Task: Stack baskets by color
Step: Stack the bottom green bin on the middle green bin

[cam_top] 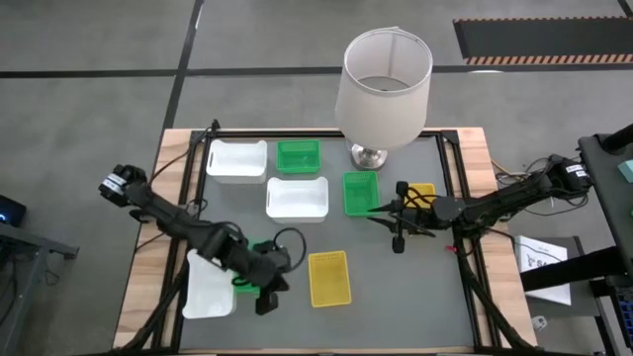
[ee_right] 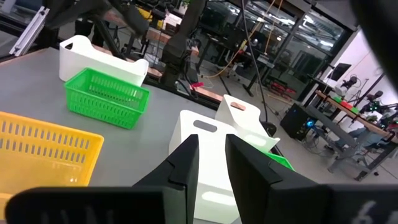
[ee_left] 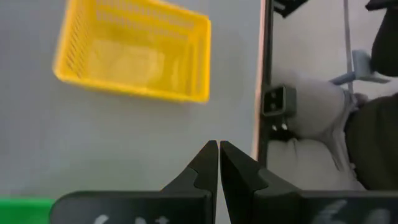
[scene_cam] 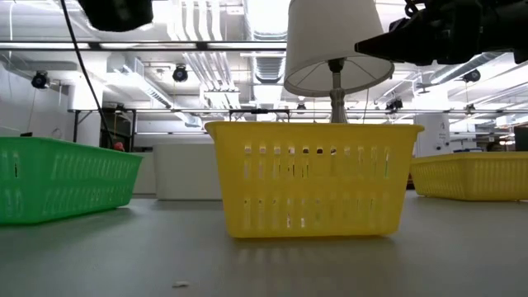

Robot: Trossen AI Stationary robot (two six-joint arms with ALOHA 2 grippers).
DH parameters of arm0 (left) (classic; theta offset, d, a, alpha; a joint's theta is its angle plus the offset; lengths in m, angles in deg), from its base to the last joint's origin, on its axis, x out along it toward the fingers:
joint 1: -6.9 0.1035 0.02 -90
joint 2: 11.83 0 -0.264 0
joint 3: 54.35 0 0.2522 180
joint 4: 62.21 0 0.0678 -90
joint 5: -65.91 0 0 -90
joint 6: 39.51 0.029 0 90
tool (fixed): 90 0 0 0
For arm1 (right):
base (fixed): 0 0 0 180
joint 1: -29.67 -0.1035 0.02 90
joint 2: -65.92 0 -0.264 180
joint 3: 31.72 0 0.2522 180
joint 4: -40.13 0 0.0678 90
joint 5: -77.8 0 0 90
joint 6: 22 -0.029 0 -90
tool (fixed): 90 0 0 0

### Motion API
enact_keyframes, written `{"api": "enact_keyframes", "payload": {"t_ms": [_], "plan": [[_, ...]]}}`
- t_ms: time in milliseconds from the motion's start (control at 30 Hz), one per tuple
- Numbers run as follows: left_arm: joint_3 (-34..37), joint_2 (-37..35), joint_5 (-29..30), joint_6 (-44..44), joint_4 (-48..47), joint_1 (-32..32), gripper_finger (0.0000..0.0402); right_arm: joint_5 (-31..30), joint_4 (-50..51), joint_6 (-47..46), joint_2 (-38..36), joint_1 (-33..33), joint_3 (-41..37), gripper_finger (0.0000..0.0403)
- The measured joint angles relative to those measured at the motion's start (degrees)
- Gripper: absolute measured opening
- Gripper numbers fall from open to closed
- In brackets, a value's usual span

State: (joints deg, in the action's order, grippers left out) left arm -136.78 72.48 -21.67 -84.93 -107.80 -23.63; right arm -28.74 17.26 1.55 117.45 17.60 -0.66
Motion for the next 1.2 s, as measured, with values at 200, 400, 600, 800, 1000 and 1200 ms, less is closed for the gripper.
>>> {"api": "enact_keyframes", "payload": {"t_ms": [200,400,600,800,1000,1200], "plan": [[0.47,0.09,-1.28,-7.95,-10.92,-2.75,0.0000,0.00,-0.04,-0.12,0.00,0.00,0.00,0.0080],[0.57,0.11,-5.51,-2.19,-14.59,-4.04,0.0000,0.01,-0.07,-1.31,0.00,0.00,0.00,0.0088],[2.60,0.11,-8.08,-1.73,-14.72,-4.49,0.0038,0.01,-0.06,-2.58,0.00,0.00,0.00,0.0091],[6.79,0.14,-6.74,-0.59,-11.59,-4.51,0.0125,0.01,0.04,-3.02,0.00,0.00,0.00,0.0091],[11.12,0.16,-3.76,0.50,-5.70,-4.47,0.0189,0.02,0.33,-3.02,0.00,0.00,0.00,0.0086],[13.68,1.06,-2.00,1.18,-3.99,-4.47,0.0196,0.02,0.40,-3.02,-0.01,0.00,0.00,0.0084]]}}
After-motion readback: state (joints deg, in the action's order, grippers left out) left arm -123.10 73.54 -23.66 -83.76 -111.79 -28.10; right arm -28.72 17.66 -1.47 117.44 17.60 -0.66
